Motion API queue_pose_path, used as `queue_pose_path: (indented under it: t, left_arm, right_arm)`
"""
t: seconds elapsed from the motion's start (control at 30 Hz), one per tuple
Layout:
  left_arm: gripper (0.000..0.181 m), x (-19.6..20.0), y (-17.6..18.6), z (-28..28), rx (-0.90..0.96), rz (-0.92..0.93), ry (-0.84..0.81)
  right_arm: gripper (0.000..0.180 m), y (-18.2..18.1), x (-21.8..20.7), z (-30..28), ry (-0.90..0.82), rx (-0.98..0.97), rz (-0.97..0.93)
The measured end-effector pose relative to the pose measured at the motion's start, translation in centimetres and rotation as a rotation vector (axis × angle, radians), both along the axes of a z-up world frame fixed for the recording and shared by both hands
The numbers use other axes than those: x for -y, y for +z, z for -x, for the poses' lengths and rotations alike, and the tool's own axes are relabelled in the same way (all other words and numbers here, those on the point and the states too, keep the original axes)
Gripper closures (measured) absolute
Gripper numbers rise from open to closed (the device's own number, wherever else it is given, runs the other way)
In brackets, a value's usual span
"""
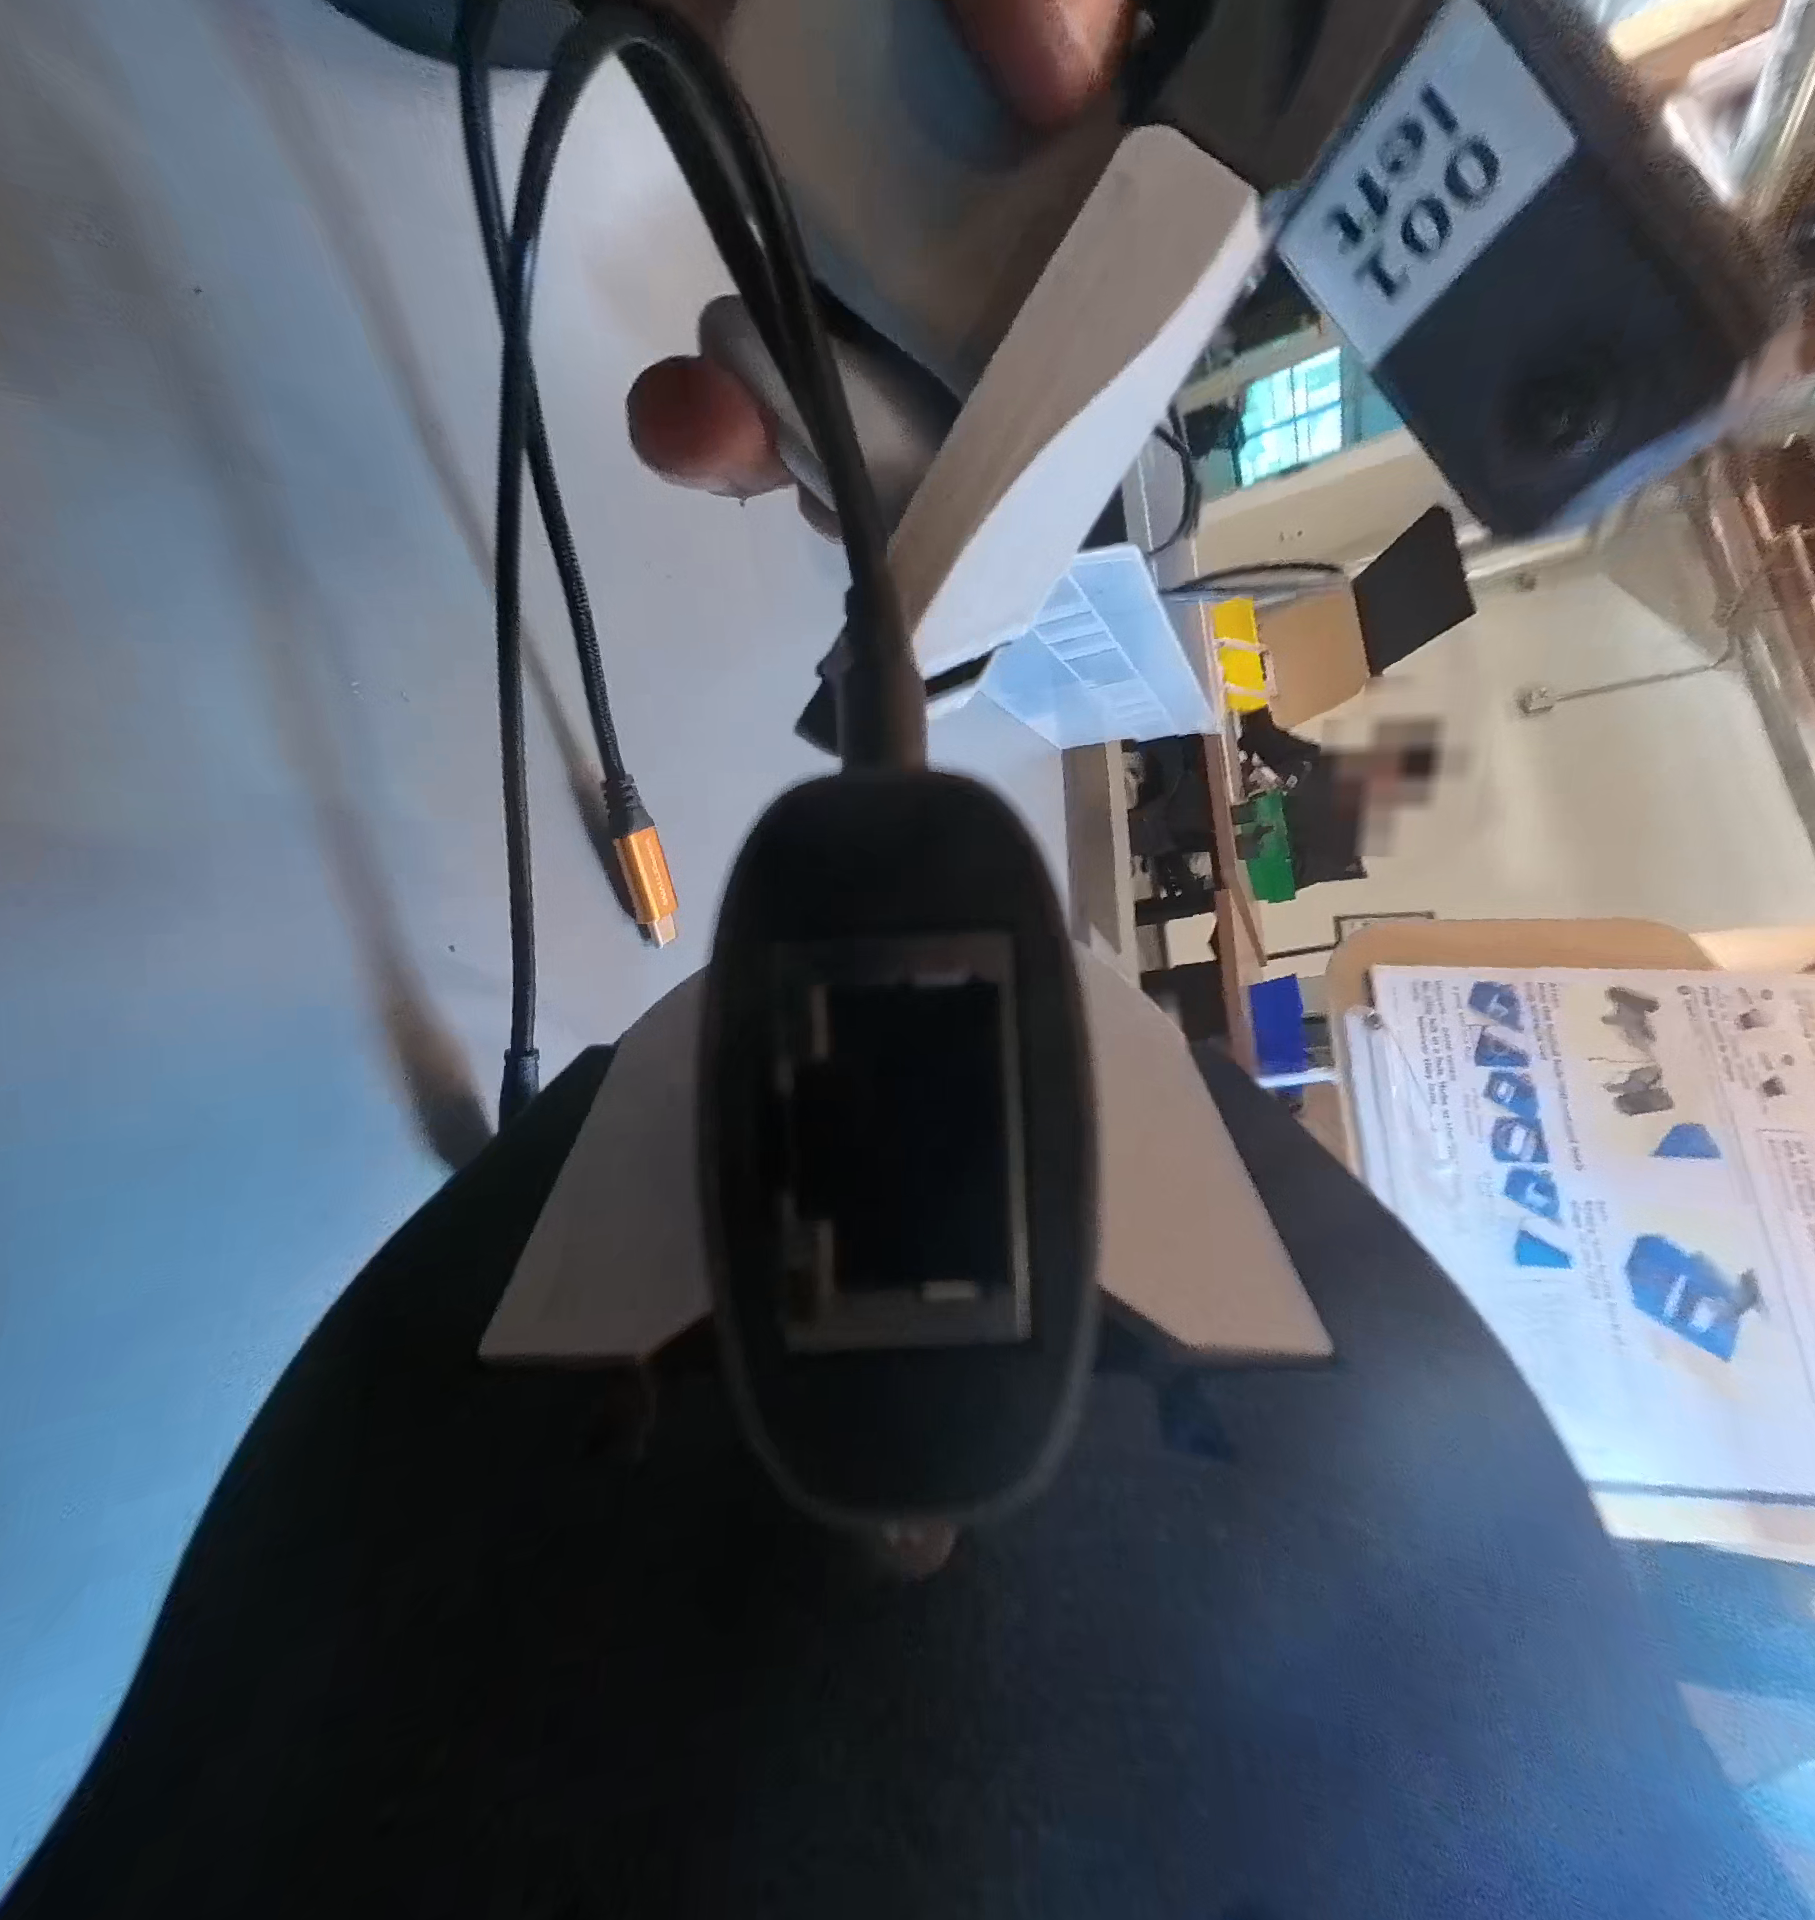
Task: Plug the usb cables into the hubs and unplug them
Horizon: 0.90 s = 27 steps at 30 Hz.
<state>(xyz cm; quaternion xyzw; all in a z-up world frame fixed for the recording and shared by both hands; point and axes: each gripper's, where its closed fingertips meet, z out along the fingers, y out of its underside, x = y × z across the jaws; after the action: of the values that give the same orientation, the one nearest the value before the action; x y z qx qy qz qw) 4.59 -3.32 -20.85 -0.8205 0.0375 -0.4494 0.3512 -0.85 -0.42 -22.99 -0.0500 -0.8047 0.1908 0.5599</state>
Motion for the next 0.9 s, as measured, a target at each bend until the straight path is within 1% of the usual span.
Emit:
queue_pose_path:
  t: [0.03,0.07,0.2,0.3,0.37,0.4,0.43,0.47,0.5,0.53,0.57,0.67,0.77,0.83,0.9]
  left_arm:
    - [0.173,-0.2,0.2,0.4,0.010,-0.012,0.018]
    - [0.173,-0.4,0.4,0.8,0.021,-0.026,0.031]
    - [0.173,-1.3,0.9,3.5,0.103,-0.064,0.148]
    - [0.174,-1.8,0.7,5.6,0.123,-0.073,0.222]
    - [0.174,-2.1,0.6,5.9,0.129,-0.074,0.235]
    - [0.174,-2.2,0.6,5.8,0.136,-0.074,0.231]
    - [0.173,-2.3,0.6,5.8,0.120,-0.074,0.232]
    - [0.172,-2.4,0.8,5.9,0.097,-0.107,0.230]
    - [0.163,-2.3,1.6,5.9,0.092,-0.152,0.226]
    - [0.148,-2.2,2.4,6.3,0.077,-0.193,0.239]
    - [0.142,-2.0,3.4,7.0,0.056,-0.244,0.256]
    - [0.145,-0.9,6.4,9.2,0.041,-0.366,0.311]
    - [0.147,-0.1,7.8,12.3,-0.057,-0.461,0.432]
    - [0.149,0.5,8.1,13.7,-0.051,-0.502,0.494]
    - [0.151,0.6,7.2,14.7,-0.014,-0.493,0.530]
  right_arm:
    - [0.160,0.1,-0.3,0.2,-0.017,0.008,0.024]
    - [0.159,0.5,-0.6,0.4,-0.029,0.004,0.037]
    - [0.131,2.7,-1.9,-0.3,-0.044,0.009,0.144]
    - [0.122,4.4,-2.3,-0.9,-0.055,-0.023,0.156]
    - [0.118,4.7,-2.1,-0.7,-0.073,-0.013,0.132]
    - [0.127,4.3,-2.1,-0.6,-0.082,0.015,0.098]
    - [0.161,3.9,-2.1,-0.6,-0.083,0.039,0.030]
    - [0.162,4.0,-2.2,-0.7,-0.078,0.044,-0.029]
    - [0.162,4.6,-2.1,-0.9,-0.066,0.058,-0.020]
    - [0.162,5.3,-2.0,-1.1,-0.046,0.079,0.016]
    - [0.162,6.2,-2.1,-1.3,-0.032,0.080,0.030]
    - [0.162,9.7,-3.6,-1.6,-0.026,0.063,0.050]
    - [0.162,14.6,-6.3,-1.9,-0.047,0.040,0.092]
    - [0.162,18.4,-8.9,-2.0,-0.092,0.014,0.128]
    - [0.163,21.9,-12.2,-1.8,-0.159,-0.018,0.152]
